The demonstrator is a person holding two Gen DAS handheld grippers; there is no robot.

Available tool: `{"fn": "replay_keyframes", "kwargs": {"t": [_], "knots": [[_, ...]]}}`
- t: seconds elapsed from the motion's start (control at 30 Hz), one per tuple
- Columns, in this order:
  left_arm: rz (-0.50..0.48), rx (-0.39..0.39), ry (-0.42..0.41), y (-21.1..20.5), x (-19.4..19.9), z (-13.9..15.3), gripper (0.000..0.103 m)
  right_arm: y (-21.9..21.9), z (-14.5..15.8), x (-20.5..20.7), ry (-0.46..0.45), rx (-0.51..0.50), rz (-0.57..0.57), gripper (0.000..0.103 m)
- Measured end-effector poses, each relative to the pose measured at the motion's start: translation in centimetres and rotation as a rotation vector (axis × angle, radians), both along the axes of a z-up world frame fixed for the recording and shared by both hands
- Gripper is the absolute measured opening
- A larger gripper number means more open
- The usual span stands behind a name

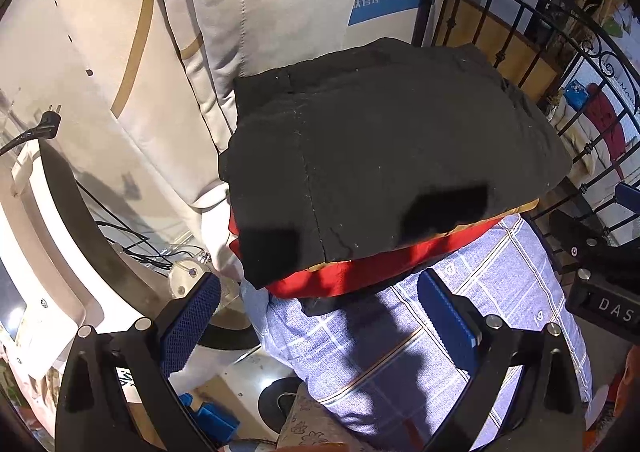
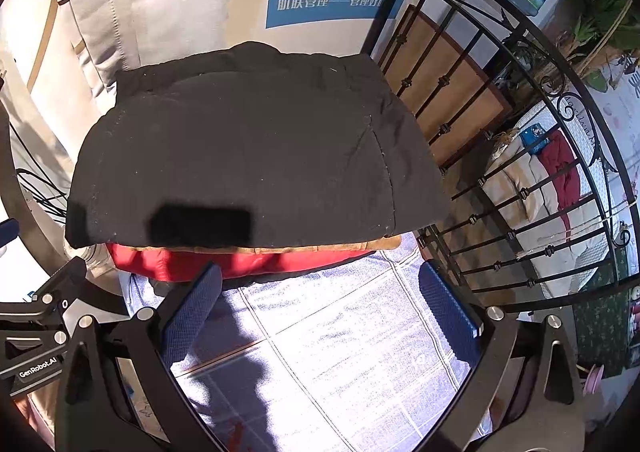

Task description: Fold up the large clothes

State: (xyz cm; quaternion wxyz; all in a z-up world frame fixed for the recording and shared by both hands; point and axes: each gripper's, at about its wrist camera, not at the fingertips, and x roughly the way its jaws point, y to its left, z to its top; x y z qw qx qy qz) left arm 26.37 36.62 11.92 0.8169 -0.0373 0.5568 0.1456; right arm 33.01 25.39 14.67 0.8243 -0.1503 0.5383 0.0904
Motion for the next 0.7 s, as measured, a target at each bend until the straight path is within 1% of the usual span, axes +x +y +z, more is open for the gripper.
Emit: {"fn": "replay_keyframes", "kwargs": {"t": [0.7], "knots": [[0.003,0.009,-0.002,-0.01,-0.16,-0.17,0.097,0.14,0.05,-0.21,-0.007,0.005,-0.004,0.097]]}}
